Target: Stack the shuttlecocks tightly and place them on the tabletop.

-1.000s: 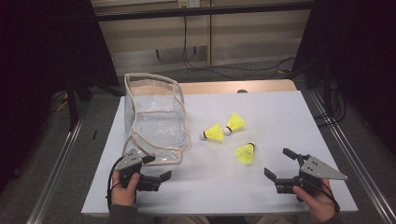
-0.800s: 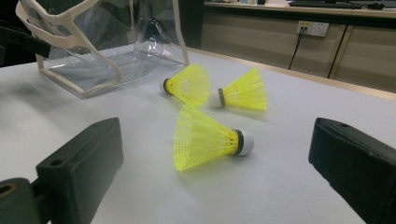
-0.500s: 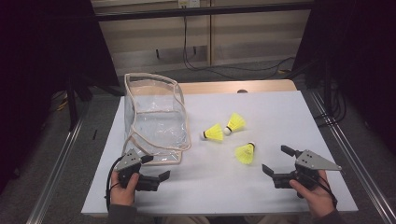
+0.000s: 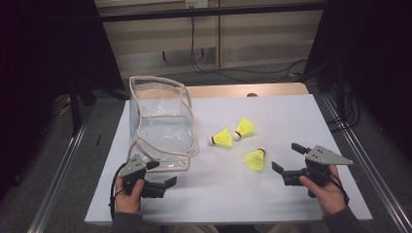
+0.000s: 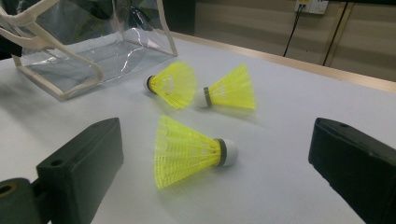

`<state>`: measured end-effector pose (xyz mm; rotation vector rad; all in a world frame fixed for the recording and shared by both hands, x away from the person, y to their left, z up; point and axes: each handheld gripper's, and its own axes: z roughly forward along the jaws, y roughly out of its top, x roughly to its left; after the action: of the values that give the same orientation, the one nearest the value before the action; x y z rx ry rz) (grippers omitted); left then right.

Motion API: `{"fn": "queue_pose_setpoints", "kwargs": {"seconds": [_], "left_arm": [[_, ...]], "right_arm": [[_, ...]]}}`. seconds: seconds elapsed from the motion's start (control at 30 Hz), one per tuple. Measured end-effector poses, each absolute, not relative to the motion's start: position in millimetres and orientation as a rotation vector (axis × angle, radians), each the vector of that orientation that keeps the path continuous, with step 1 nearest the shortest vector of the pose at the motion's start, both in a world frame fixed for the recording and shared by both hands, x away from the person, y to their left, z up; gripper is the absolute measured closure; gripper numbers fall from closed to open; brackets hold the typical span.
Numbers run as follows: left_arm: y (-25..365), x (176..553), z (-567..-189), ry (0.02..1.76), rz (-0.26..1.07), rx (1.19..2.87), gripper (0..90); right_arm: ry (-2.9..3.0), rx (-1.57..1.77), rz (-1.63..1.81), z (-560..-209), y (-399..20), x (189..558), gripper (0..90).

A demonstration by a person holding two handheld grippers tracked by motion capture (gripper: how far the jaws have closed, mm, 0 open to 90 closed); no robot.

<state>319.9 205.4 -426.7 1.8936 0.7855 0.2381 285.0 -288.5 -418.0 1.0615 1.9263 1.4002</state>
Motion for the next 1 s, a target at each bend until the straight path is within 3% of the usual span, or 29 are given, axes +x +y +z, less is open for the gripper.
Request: {"fn": "queue_pose_setpoints", "kwargs": {"seconds": [1.0], "left_arm": [[203.8, 319.5, -427.3, 0.792, 0.238, 1.881, 4.3]], "right_arm": [[1.98, 1.113, 1.354, -405.0, -283.9, 327.7, 2.7]]}}
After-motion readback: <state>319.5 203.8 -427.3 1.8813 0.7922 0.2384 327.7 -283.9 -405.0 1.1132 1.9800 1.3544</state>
